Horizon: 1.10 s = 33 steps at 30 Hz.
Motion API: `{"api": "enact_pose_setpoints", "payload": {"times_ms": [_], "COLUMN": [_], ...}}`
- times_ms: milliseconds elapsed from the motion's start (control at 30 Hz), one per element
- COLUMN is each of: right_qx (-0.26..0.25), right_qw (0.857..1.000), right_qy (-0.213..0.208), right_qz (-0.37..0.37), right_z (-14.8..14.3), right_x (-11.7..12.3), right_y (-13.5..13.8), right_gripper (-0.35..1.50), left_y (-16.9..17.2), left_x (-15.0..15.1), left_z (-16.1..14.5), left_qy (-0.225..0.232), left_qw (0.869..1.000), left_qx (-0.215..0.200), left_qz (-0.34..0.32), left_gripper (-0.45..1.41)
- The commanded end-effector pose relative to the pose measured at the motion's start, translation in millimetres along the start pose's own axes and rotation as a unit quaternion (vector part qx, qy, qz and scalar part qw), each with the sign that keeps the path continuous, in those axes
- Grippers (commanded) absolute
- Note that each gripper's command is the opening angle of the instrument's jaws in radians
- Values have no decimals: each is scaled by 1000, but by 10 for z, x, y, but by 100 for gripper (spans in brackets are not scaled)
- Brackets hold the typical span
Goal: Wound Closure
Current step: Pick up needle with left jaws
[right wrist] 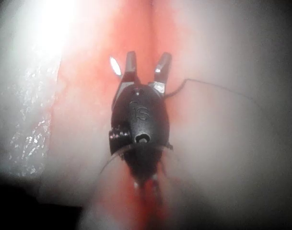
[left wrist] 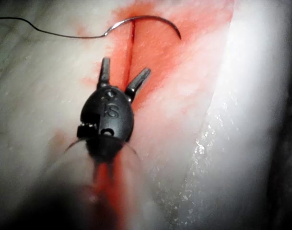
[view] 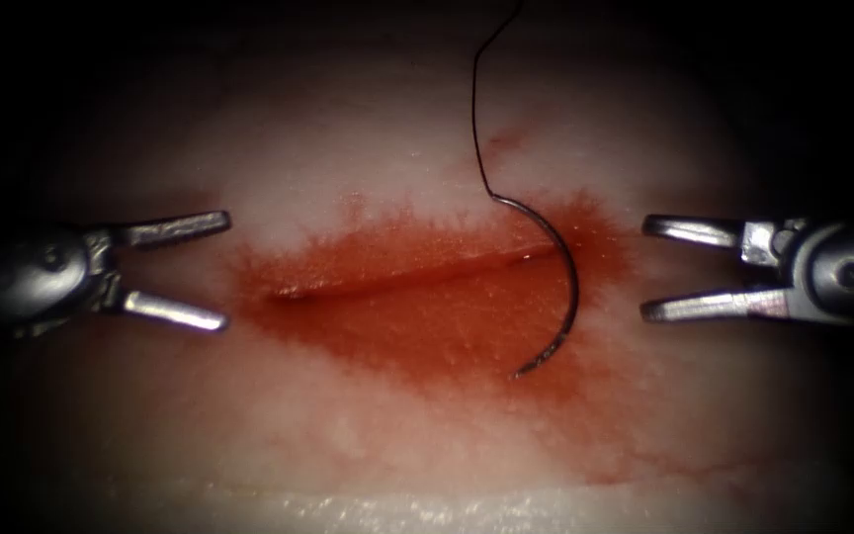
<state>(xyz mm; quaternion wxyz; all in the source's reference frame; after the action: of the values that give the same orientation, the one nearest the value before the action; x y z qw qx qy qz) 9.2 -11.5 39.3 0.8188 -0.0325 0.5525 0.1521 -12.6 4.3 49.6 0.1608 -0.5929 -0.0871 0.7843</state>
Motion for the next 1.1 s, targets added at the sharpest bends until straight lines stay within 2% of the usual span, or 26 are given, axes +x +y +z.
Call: {"api": "enact_pose_setpoints", "payload": {"times_ms": [33,267,400,667,867,1100], "right_qx": [1,1,1,-5,-20,-25], "right_qw": [1000,1000,1000,1000,999,998], "right_qy": [1,0,0,-10,-43,-60], "right_qz": [0,2,2,1,1,1], "right_z": [7,7,7,0,-6,-12], "right_x": [-2,1,0,-2,-6,-8], "right_y": [-4,-4,-2,-1,2,3], "right_gripper": [77,80,82,82,85,89], "left_y": [-1,12,26,45,51,56], "left_x": [-4,0,10,29,41,44], "left_z": [7,19,34,72,107,140], "left_qy": [0,-5,-29,-75,-118,-193], "left_qw": [1000,1000,997,988,978,962], "left_qx": [0,13,46,76,92,103], "left_qz": [0,-4,-46,-113,-145,-161], "left_gripper": [24,32,39,42,47,51]}}
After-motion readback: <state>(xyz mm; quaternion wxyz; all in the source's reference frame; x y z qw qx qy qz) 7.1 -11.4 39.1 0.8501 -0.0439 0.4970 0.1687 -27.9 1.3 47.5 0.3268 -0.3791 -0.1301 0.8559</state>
